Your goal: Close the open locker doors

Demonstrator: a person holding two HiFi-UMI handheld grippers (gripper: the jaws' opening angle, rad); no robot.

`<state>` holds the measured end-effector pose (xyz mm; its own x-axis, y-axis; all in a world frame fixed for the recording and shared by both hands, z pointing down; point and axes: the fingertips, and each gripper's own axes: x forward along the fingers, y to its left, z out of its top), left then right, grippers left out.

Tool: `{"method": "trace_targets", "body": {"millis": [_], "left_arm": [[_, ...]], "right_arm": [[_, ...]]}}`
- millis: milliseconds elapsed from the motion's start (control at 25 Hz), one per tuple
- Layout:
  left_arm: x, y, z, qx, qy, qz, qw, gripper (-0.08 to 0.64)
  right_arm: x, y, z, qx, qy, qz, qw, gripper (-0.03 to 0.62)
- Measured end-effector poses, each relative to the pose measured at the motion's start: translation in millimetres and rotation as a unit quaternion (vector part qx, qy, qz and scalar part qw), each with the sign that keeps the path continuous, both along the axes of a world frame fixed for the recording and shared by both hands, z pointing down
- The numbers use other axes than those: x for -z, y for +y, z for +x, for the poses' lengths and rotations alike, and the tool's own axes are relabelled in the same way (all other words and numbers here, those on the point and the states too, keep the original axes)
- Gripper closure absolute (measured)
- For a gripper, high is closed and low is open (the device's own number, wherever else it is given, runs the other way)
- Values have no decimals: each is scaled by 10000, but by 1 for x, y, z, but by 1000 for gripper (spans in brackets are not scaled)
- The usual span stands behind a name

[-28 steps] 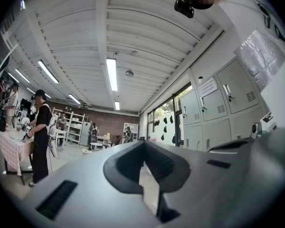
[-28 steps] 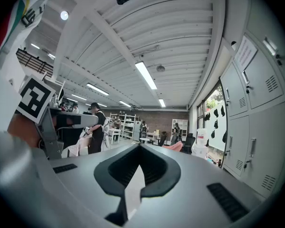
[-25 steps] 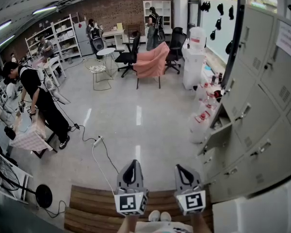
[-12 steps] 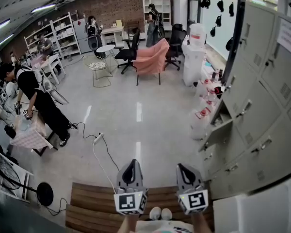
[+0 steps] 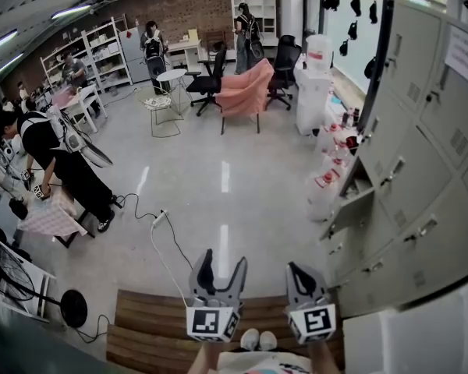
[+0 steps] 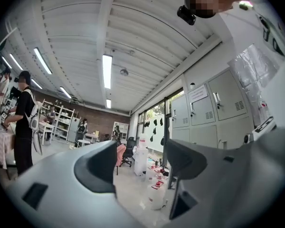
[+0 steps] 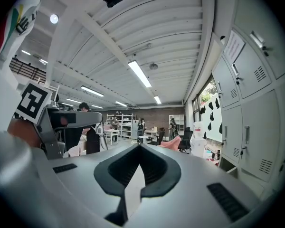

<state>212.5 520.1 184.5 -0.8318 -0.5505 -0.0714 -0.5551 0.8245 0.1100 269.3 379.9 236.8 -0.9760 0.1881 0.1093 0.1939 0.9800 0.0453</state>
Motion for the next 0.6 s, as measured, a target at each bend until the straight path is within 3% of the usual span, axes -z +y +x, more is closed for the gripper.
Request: {"method": "trace_targets", "body": {"millis": [600], "left_arm": [[5,-27,6,34,-30,-53,10000,249]], "right_arm": [[0,-29,9,20,21,-1,10000,586]]}}
